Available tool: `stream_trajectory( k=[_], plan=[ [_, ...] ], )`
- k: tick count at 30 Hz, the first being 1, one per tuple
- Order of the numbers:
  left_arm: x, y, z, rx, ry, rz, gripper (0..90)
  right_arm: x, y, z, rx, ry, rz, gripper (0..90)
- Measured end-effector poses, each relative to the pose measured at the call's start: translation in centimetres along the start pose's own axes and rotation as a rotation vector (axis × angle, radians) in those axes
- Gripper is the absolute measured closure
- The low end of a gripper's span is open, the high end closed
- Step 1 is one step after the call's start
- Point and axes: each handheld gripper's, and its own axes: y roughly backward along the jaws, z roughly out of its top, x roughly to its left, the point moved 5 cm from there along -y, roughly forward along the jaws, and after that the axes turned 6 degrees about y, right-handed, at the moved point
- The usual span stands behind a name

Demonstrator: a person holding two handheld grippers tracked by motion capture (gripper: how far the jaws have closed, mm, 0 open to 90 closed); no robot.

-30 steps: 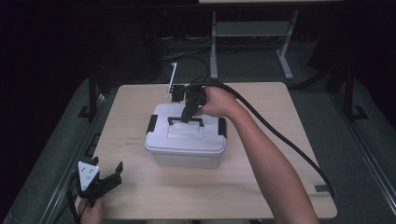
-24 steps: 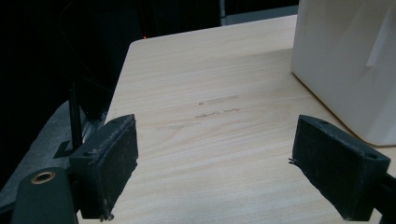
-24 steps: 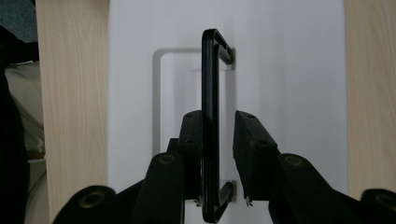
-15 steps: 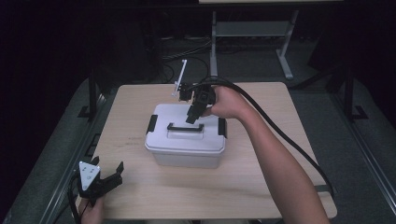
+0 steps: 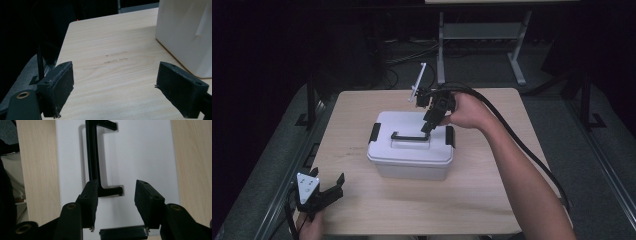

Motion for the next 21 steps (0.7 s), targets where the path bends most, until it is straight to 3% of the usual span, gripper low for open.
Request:
stream_trajectory(
  k=[14, 21],
  plan=[
    [0.3, 0.0, -0.1, -0.002, 0.012, 0.006, 13.6, -0.1, 0.7, -1.2, 0.018, -0.018, -0.044, 43.2],
    [0.2, -0.1, -0.1, -0.004, 0.015, 0.005, 13.6, -0.5, 0.6, -2.8, 0.019, -0.052, -0.054, 40.1]
  ],
)
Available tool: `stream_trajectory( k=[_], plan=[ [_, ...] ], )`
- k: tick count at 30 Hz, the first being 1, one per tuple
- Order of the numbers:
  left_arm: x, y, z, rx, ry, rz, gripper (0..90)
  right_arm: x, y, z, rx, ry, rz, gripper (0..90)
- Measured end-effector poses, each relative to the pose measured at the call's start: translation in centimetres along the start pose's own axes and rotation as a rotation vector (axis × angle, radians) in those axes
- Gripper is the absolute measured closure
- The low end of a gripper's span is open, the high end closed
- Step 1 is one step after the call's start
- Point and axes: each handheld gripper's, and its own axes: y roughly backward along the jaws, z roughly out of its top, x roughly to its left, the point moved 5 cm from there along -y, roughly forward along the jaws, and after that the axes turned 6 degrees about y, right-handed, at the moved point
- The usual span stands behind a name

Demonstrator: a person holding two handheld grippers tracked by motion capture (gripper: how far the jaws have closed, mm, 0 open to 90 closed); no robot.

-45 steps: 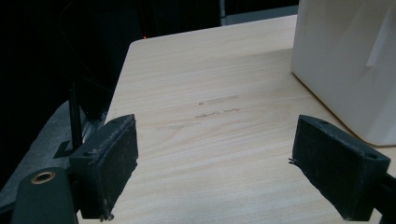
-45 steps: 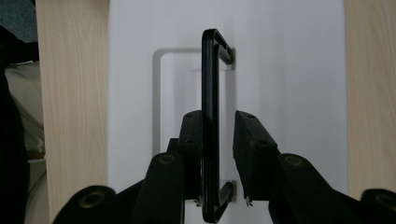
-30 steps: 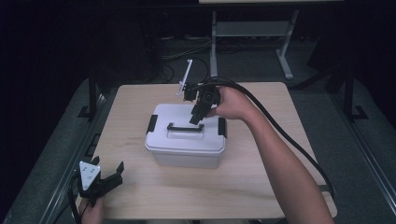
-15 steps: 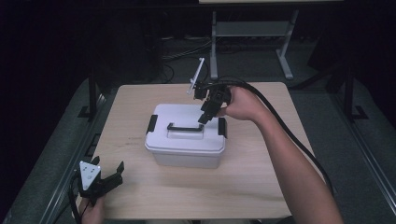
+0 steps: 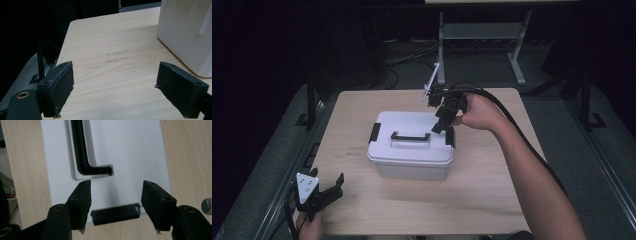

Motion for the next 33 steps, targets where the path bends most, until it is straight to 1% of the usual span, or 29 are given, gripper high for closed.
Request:
stream_trajectory(
  k=[6, 13, 16, 18, 21, 24, 27, 32, 33],
  plan=[
    [-0.1, 0.0, 0.0, 0.009, -0.009, -0.001, 13.5, -0.1, -0.1, -1.3, -0.003, -0.022, -0.007, 37.9],
    [-0.1, 0.0, -0.1, 0.01, -0.007, 0.0, 13.5, -0.2, -0.2, -2.7, -0.01, -0.047, -0.012, 36.7],
    [0.0, 0.0, 0.0, 0.01, -0.008, 0.002, 13.5, -0.3, -0.2, -3.4, -0.013, -0.065, -0.012, 35.4],
    [0.0, -0.1, 0.0, 0.008, -0.008, 0.002, 13.6, -0.3, -0.2, -3.8, -0.015, -0.067, -0.016, 34.5],
    [-0.1, -0.1, 0.0, 0.008, -0.007, 0.001, 13.5, -0.3, -0.3, -4.4, -0.014, -0.08, -0.016, 34.5],
    [-0.1, -0.1, 0.0, 0.006, -0.006, 0.001, 13.5, -0.2, -0.5, -5.0, -0.01, -0.083, -0.016, 34.6],
    [-0.1, 0.0, -0.1, 0.007, -0.009, 0.002, 13.5, -0.2, -0.5, -5.7, -0.01, -0.098, -0.008, 34.1],
    [-0.1, -0.1, 0.0, 0.007, -0.011, 0.002, 13.5, -0.2, -0.4, -6.8, -0.013, -0.119, -0.016, 34.3],
    [-0.2, -0.1, 0.0, 0.007, -0.013, 0.002, 13.5, -0.2, -0.4, -6.9, -0.011, -0.117, -0.019, 34.3]
  ],
)
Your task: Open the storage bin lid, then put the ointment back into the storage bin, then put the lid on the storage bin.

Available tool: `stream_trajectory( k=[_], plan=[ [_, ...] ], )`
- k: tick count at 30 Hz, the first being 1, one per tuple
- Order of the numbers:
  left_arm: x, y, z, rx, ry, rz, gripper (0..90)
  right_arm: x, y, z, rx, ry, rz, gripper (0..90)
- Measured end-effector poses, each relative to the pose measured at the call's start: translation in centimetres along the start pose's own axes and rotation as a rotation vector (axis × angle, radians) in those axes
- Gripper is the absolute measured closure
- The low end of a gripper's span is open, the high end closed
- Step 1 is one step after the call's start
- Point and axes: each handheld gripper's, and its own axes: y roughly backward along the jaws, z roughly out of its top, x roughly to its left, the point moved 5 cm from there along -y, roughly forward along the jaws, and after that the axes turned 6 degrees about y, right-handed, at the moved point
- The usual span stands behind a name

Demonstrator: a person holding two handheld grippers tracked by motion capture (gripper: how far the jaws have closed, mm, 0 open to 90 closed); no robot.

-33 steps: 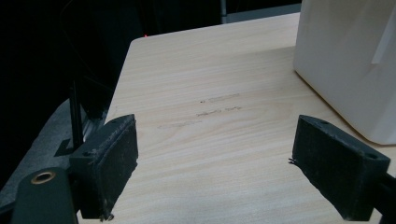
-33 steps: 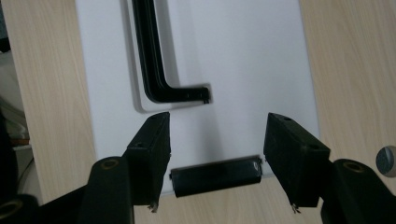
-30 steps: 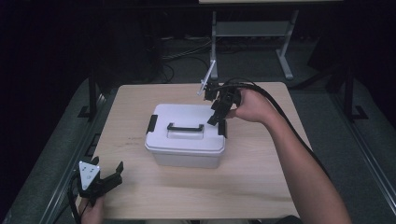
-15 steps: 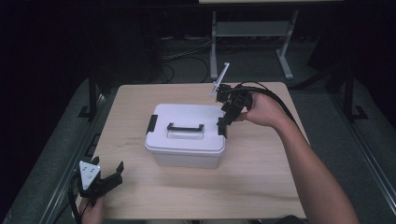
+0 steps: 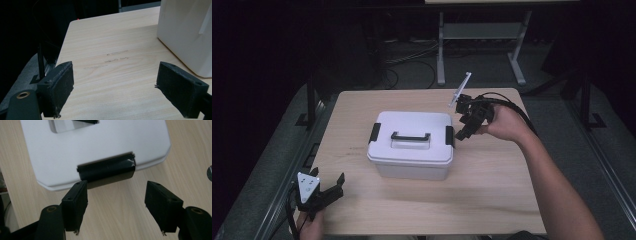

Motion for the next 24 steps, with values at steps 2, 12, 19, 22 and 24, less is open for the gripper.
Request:
stream_trajectory(
  k=[2, 12, 19, 22, 24],
  plan=[
    [-0.1, 0.0, 0.0, -0.002, 0.002, -0.002, 13.5, 0.0, 0.0, -0.4, -0.003, -0.004, 0.002, 34.3],
    [-0.2, -0.1, 0.1, 0.001, -0.009, -0.003, 13.5, -0.1, 0.3, -1.8, -0.007, -0.027, -0.005, 34.2],
    [-0.2, -0.1, 0.0, 0.005, -0.005, -0.003, 13.5, -0.2, 0.3, -2.8, -0.01, -0.051, -0.005, 33.6],
    [-0.2, -0.2, 0.0, 0.005, -0.008, -0.006, 13.6, -0.1, 0.2, -3.2, -0.01, -0.054, -0.005, 33.5],
    [-0.3, -0.1, 0.0, 0.004, -0.013, -0.007, 13.6, -0.1, 0.0, -3.7, -0.007, -0.058, -0.003, 33.5]
  ],
)
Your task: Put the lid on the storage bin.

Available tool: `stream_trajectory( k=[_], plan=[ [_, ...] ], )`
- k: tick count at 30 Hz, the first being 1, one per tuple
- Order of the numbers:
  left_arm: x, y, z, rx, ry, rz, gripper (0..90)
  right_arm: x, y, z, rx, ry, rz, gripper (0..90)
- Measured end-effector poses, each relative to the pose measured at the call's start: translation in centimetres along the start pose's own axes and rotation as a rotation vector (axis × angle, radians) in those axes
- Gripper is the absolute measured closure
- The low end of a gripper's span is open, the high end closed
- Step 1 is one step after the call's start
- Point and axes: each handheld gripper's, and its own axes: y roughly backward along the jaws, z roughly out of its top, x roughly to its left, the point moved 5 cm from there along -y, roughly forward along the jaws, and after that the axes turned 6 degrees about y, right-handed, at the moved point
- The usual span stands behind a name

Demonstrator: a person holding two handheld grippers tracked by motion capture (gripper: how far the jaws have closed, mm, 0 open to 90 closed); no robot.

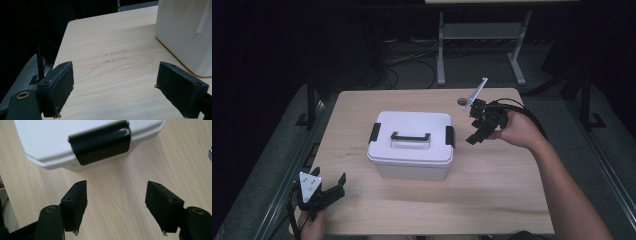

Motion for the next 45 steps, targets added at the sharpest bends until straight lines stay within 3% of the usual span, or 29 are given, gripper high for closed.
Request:
stream_trajectory(
  k=[20, 36, 45],
  plan=[
    [0.0, 0.2, 0.0, -0.002, -0.002, 0.006, 13.5, 0.3, -2.2, -3.7, 0.021, -0.048, 0.022, 32.1],
    [0.0, 0.2, 0.0, 0.0, -0.003, 0.009, 13.5, 0.3, -1.8, -7.3, 0.008, -0.102, 0.009, 32.0],
    [0.0, 0.2, 0.0, 0.002, -0.002, 0.009, 13.6, 0.5, -2.7, -9.5, 0.019, -0.136, 0.021, 31.7]
  ],
)
